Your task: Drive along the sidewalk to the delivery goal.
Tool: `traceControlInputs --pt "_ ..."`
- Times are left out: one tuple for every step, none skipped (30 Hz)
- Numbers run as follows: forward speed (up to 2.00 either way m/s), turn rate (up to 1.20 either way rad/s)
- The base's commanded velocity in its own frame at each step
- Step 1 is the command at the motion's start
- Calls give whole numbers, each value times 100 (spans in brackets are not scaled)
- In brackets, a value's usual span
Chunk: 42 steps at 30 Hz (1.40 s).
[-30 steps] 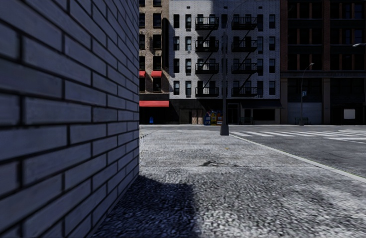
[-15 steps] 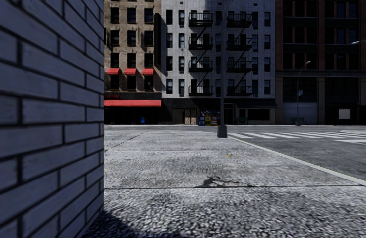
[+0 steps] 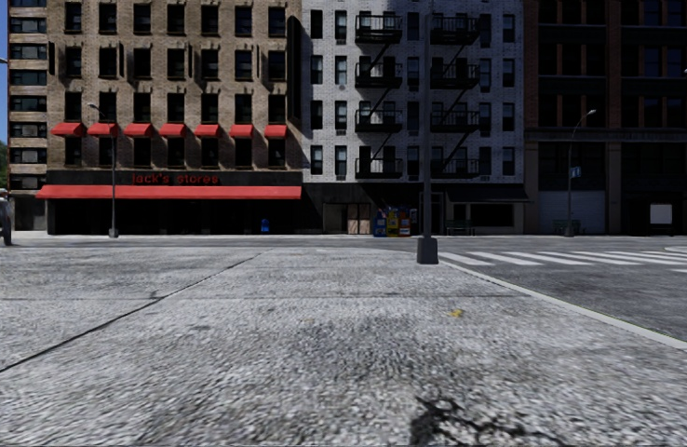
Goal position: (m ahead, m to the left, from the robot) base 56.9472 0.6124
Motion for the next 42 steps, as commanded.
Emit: traceControlInputs --pt "200 0" --pt "200 0" --pt "200 0" --pt "200 0" --pt "200 0" --pt "200 0" --pt "200 0" --pt "200 0" --pt "200 0" --pt "200 0" --pt "200 1" --pt "200 1" --pt "200 23" --pt "200 52" --pt "200 74" --pt "200 84" --pt "200 92" --pt "200 94" --pt "200 93" --pt "200 51" --pt "200 41" --pt "200 41" --pt "200 33" --pt "200 17" --pt "200 5" --pt "200 1" --pt "200 0" --pt "200 0" --pt "200 0" --pt "200 0" --pt "200 14" --pt "200 58" --pt "200 81" --pt "200 97" --pt "200 103" --pt "200 104" --pt "200 104" --pt "200 104" --pt "200 104" --pt "200 104" --pt "200 104" --pt "200 104"
